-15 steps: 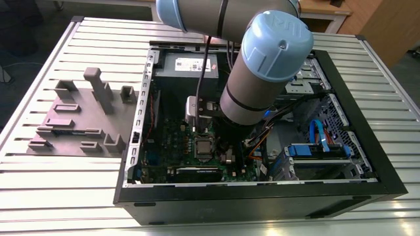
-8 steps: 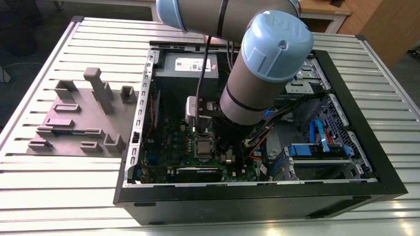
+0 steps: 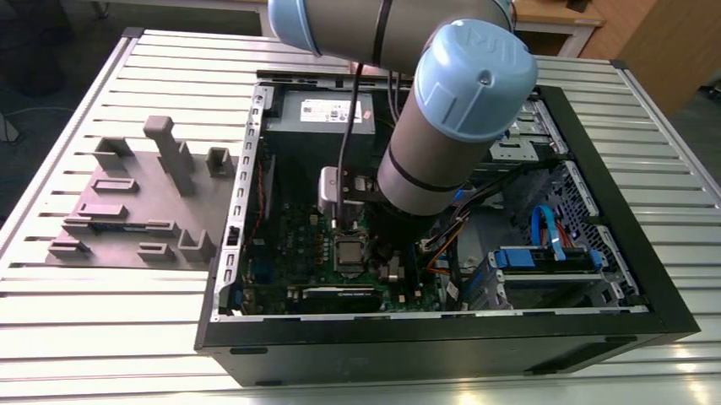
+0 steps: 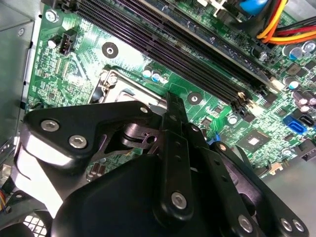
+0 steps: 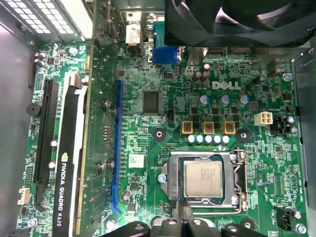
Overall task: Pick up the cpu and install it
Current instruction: 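Install the first cpu locking lever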
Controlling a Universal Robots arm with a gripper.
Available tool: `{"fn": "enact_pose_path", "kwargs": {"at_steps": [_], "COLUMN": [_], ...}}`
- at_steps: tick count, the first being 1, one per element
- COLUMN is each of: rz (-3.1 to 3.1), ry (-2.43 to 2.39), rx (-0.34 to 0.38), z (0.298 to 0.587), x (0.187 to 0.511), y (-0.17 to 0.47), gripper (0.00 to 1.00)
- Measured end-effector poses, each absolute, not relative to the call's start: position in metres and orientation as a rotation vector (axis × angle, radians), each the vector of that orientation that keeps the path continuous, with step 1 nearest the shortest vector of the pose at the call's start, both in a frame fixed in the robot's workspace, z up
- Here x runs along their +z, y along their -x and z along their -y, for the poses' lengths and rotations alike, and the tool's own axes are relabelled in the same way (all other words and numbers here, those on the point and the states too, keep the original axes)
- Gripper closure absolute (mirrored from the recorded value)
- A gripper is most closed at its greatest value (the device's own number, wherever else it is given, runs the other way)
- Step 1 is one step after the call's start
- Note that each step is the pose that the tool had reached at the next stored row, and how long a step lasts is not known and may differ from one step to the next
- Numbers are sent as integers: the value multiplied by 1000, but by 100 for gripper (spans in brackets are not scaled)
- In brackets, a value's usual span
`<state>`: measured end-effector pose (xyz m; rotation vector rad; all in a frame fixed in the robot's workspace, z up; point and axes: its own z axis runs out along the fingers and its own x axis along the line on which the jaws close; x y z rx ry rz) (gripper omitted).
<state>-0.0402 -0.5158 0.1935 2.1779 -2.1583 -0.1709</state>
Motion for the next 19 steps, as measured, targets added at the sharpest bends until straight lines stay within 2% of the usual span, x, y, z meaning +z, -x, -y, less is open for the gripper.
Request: {"fn": "enact_pose_path", "kwargs": {"at_steps": [19], "rz": [2158], "ry": [-2178], "rx": [-171], "z": [516], "x": [186], "y": [33], "gripper": [89]}}
